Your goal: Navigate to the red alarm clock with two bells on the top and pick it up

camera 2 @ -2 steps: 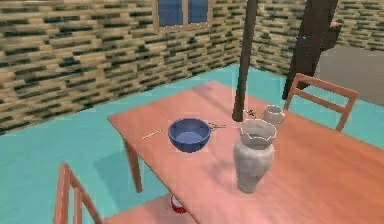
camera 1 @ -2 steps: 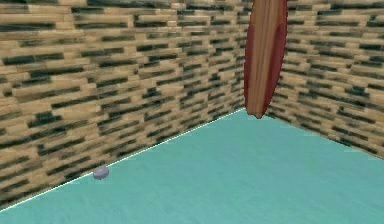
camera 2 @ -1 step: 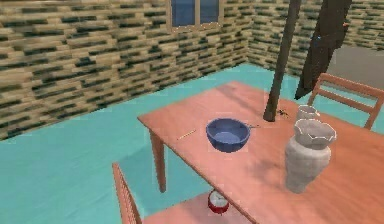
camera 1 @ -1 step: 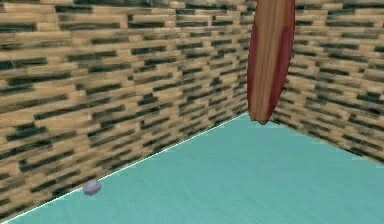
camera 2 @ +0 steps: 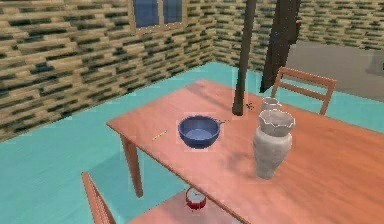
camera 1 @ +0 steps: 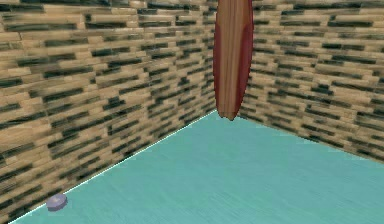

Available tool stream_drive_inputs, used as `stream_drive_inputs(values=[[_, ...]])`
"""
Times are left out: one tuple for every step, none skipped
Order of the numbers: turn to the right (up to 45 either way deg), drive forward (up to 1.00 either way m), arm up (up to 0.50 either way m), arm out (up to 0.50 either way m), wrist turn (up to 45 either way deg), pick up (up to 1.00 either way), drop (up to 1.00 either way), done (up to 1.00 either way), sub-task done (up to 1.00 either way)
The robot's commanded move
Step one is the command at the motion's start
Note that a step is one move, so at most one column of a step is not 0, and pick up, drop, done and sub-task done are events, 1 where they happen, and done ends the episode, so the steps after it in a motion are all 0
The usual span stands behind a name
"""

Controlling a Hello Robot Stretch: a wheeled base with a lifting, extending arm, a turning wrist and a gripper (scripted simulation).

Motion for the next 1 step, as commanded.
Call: stream_drive_inputs(values=[[0.0, 0.0, 0.5, 0.0, 0.0, 0.0, 0.0, 0.0, 0.0]])
